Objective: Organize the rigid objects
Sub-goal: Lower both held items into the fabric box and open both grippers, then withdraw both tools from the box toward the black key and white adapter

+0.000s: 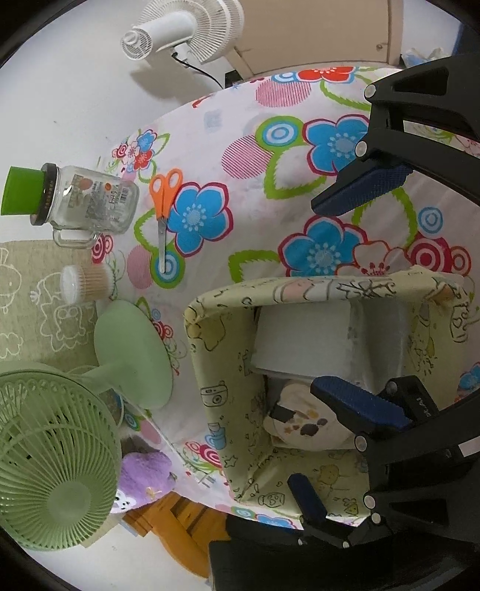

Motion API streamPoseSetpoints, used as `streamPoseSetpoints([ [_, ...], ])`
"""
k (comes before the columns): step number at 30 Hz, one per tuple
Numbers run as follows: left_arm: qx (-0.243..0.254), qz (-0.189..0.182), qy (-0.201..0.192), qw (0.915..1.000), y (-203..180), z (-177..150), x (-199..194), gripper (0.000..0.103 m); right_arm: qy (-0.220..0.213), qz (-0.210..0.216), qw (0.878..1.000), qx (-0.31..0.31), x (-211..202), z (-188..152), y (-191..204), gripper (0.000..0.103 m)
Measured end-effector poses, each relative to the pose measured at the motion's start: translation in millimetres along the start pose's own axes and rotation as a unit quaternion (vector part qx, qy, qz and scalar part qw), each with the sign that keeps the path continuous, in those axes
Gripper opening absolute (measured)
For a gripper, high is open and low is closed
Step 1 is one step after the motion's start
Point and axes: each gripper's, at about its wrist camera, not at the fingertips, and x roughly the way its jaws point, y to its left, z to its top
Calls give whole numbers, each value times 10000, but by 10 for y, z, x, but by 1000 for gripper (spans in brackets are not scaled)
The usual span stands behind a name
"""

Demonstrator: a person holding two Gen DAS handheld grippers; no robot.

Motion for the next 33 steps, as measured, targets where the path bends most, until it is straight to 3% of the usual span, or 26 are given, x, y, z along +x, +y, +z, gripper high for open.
streamPoseSetpoints([
  [33, -88, -216, -504, 9985, 258, -663, -867, 96, -568, -245, 9981, -44, -828, -590, 217, 91],
])
